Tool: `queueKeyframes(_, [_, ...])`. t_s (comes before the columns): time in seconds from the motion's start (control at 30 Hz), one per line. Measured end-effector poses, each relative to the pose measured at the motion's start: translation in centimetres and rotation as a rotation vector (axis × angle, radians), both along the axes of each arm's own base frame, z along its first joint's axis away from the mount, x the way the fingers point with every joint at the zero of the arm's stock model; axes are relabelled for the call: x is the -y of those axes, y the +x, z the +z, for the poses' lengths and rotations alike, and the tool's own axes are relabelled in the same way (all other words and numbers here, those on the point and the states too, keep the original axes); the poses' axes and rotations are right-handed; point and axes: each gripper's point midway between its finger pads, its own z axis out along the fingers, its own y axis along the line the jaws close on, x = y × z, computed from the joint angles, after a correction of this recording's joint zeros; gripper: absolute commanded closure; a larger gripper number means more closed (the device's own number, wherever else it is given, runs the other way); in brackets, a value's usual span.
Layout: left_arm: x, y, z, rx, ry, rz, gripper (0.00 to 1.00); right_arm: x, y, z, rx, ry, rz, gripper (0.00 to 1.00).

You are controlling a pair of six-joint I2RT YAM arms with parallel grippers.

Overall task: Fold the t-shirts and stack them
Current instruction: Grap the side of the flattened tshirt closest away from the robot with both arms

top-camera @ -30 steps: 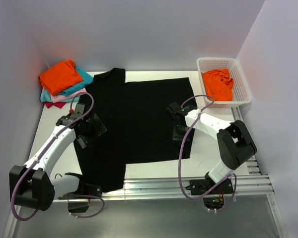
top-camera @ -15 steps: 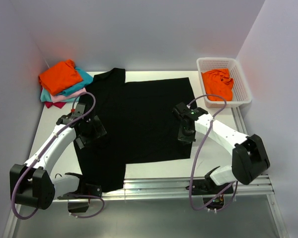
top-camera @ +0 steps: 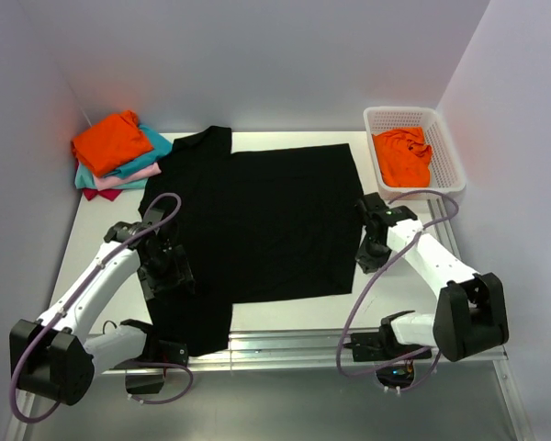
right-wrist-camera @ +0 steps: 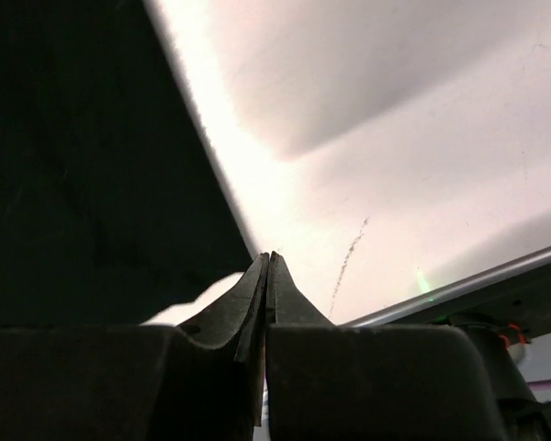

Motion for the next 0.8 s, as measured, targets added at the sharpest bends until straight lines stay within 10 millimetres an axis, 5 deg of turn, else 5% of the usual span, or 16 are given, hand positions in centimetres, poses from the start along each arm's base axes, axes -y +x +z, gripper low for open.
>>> queueKeyframes(0.33, [2.8, -5.0, 1.5, -0.164, -0.137, -0.114, 0.36, 0.8, 1.0, -1.9, -0.054, 0.049, -0.063, 1.00])
queueKeyframes(0.57, [3.6, -9.4, 0.4, -0.308, -0.147, -0.168, 0.11, 1.1, 1.7, -2.3, -0.050, 0.073, -0.069, 1.00])
queueKeyframes(0.8, [5.0, -11.5, -1.2, -0.353, -0.100, -0.131, 0.12, 0.6, 2.3, -2.3, -0.033, 0.107, -0.061, 1.00])
